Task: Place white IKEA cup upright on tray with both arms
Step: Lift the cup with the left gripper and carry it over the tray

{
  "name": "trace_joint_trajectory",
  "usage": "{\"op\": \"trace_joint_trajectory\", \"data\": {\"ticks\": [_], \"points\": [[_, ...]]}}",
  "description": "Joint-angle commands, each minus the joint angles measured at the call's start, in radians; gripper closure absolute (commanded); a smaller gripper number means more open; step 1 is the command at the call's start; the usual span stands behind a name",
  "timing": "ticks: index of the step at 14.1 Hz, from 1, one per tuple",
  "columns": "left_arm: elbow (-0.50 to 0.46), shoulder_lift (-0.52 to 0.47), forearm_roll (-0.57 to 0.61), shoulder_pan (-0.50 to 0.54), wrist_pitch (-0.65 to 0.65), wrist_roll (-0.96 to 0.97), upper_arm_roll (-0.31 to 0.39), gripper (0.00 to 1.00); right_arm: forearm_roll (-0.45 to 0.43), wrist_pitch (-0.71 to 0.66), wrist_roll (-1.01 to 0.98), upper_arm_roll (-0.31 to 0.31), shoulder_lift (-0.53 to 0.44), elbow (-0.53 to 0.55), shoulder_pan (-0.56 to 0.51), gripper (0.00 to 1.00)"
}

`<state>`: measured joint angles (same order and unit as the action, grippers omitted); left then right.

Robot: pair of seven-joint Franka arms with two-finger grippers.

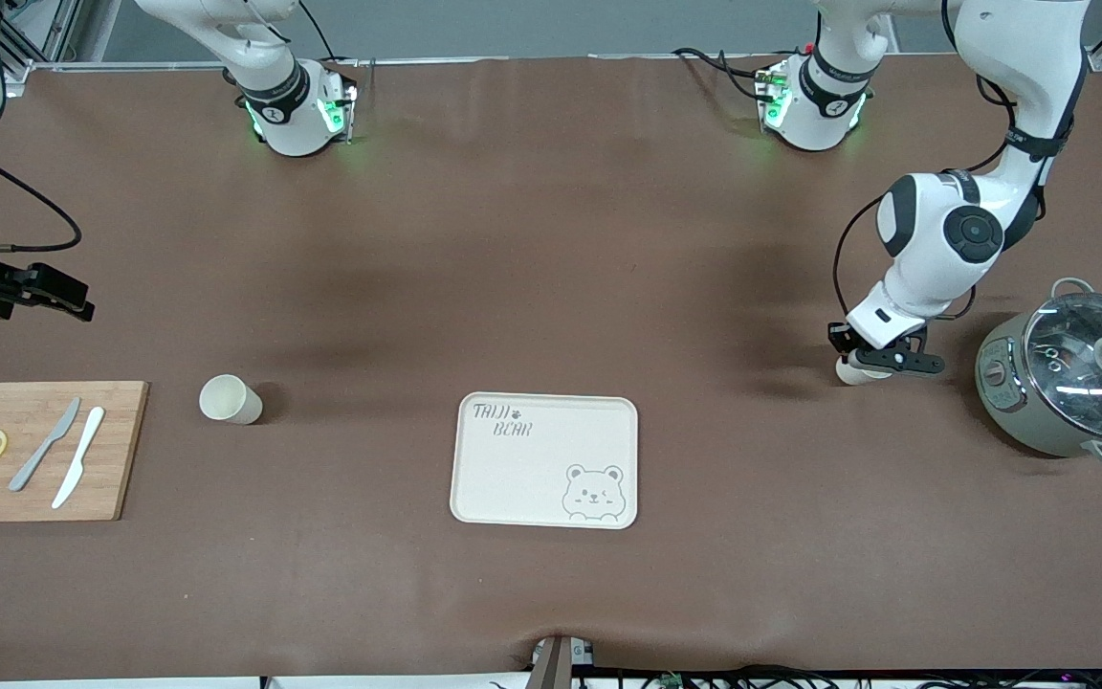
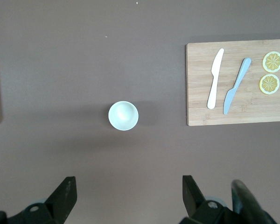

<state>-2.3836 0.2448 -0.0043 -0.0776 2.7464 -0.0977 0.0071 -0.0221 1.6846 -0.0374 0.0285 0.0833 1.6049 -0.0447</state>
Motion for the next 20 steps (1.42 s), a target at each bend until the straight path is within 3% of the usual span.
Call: {"op": "trace_joint_trajectory", "data": {"ticks": [1, 4, 15, 18, 20], "points": [[0.040, 0.004, -0.009, -0.001, 0.006, 0.010, -0.006, 1.00, -0.001, 0.009, 0.005, -0.005, -0.008, 0.010, -0.006, 0.00], [0.133, -0.005, -0.020, -0.016, -0.112, 0.053, -0.018, 1.00, -0.001, 0.007, 0.005, -0.005, -0.008, 0.012, -0.006, 0.00], [0.498, -0.009, 0.001, -0.025, -0.546, 0.312, -0.189, 1.00, -0.001, 0.004, 0.007, -0.005, -0.008, 0.013, -0.004, 0.00], [0.561, 0.019, 0.087, -0.095, -0.591, 0.421, -0.196, 1.00, -0.001, 0.004, 0.007, -0.005, -0.008, 0.013, -0.006, 0.00], [0.662, 0.075, 0.177, -0.145, -0.687, 0.502, -0.197, 1.00, -0.001, 0.004, 0.013, -0.005, -0.008, 0.013, -0.003, 0.00]]}}
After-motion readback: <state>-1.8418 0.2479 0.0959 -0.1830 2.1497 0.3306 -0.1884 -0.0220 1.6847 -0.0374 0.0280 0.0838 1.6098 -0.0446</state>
